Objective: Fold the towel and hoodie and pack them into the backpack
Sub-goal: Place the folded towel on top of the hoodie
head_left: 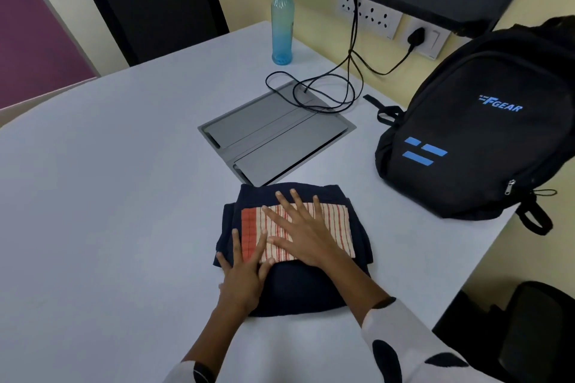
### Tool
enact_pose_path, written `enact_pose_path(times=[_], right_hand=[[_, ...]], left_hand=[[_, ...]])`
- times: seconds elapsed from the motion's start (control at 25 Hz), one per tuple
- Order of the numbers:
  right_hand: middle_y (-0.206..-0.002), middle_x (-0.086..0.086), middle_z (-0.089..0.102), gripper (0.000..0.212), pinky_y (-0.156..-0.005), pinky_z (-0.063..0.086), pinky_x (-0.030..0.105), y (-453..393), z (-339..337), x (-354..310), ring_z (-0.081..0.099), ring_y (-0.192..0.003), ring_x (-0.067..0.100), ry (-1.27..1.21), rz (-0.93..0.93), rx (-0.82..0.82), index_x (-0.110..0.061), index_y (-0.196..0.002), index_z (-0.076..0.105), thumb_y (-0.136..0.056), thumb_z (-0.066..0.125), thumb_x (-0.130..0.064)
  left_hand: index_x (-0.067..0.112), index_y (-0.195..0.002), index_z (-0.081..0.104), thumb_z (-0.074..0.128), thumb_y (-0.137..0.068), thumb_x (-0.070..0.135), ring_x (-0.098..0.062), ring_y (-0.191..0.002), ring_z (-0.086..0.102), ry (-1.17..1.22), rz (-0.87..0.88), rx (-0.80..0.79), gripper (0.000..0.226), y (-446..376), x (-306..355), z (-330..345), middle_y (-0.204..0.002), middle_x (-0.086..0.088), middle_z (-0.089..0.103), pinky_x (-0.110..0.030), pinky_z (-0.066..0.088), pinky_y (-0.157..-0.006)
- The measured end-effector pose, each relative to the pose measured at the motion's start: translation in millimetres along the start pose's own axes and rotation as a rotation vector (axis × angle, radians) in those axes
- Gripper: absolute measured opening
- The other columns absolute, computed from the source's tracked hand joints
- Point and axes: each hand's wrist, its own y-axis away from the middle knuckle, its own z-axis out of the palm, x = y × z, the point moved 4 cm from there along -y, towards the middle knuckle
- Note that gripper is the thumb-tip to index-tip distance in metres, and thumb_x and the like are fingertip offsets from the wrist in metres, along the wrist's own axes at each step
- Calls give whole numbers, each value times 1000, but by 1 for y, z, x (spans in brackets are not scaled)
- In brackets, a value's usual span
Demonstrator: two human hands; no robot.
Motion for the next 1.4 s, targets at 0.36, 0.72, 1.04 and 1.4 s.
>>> enact_pose_path(times=[0.36, 0.72, 1.04, 1.4], right_hand=[[-161, -8, -7, 65, -106, -12, 70, 42, 19, 40, -15, -146, 19, -66, 447, -6, -45, -147, -10, -88, 7, -67], [-160, -6, -9, 63, -106, -12, 69, 97, 10, 120, -16, -146, 19, -96, 738, 95, -45, -147, -9, -91, 10, -67], [-161, -3, -9, 69, -105, -7, 70, 108, 3, 181, -13, -147, 23, -79, 739, 83, -42, -148, -8, -86, 2, -69], [-149, 5, 38, 50, -106, 34, 48, 101, -101, 231, 33, -136, 24, -270, 668, 102, -22, -136, 50, -91, 56, -44]], left_hand=[[47, -137, -22, -25, -56, 86, -21, -134, -38, -191, 425, -150, 90, -34, 32, 6, -144, -3, -40, -52, -15, -114], [55, -132, -28, -14, -66, 83, -39, -139, -28, -419, 462, -267, 72, -70, 130, 39, -141, 1, -44, -59, 4, -116], [48, -141, -24, 35, -98, 50, -40, -141, -21, -676, 372, -146, 73, -82, 200, 43, -152, -5, -34, -69, 11, -108], [43, -145, 28, 48, -91, 54, -43, -140, -23, -819, 362, -49, 58, -71, 259, 13, -155, -7, -30, -76, 1, -103]])
